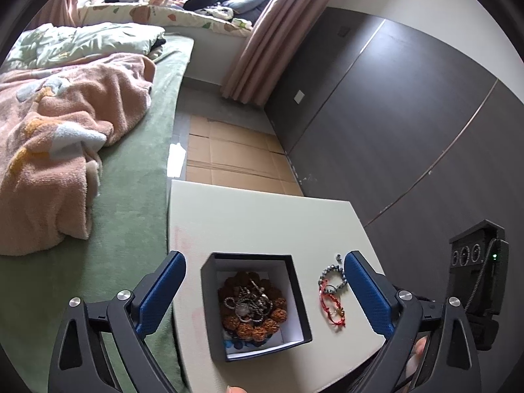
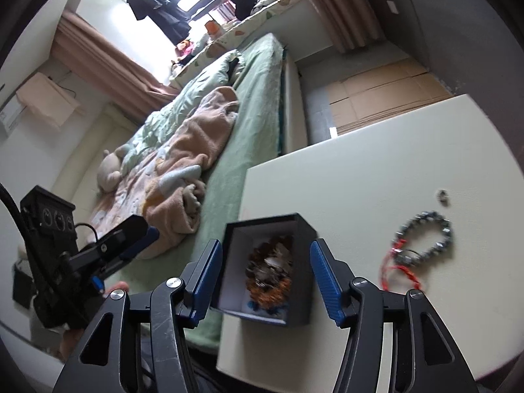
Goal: Organize jewelry
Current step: 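Move the left tool back from the box to the red string bracelets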
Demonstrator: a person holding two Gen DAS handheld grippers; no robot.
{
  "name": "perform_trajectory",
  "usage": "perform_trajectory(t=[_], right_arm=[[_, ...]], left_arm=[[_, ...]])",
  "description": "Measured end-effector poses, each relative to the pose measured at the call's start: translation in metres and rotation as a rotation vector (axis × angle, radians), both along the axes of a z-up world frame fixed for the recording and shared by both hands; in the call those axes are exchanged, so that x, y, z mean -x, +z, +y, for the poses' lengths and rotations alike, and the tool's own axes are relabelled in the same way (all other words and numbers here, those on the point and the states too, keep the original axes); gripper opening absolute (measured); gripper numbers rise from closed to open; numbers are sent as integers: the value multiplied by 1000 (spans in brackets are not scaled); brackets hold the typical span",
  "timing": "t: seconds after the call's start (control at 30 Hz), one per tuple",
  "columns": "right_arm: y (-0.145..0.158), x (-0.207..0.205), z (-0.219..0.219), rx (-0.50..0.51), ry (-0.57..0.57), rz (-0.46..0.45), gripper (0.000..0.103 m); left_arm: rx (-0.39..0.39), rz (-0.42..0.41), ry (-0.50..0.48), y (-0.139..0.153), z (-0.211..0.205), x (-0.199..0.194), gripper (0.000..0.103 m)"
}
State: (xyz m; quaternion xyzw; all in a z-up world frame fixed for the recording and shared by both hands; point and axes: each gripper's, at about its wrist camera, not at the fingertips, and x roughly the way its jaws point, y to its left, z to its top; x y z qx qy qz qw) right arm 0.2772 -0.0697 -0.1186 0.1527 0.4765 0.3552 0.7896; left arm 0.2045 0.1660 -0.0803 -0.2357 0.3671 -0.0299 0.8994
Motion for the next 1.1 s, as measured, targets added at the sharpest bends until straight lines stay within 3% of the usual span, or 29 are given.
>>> perform_trajectory(t=[0.33, 0.37, 0.43, 0.63, 0.73, 0.87, 0.97, 1.1], right_arm=[[18, -1, -58, 27, -120, -36, 58], [18, 0, -63, 26, -126, -35, 60], [19, 2, -75, 30, -153, -37, 81], [20, 3, -101, 12, -166, -13, 85], [18, 4, -113, 14, -173, 4, 103], [20, 8, -131, 18, -205, -13, 103], [12, 5, -144, 15, -217, 17, 103], [-1, -2, -156, 6, -217, 61, 103]], left_arm=[[-37, -5, -56, 9, -37, -6, 98], [-41, -4, -61, 10, -41, -6, 98], [-52, -5, -69, 12, -49, -5, 98], [-90, 1, -122, 16, -78, -7, 98], [-123, 14, -163, 13, -97, -12, 98], [-166, 43, -226, 7, -119, -20, 97], [-194, 75, -288, -1, -140, -27, 91], [-233, 165, -343, -19, -161, -43, 61]])
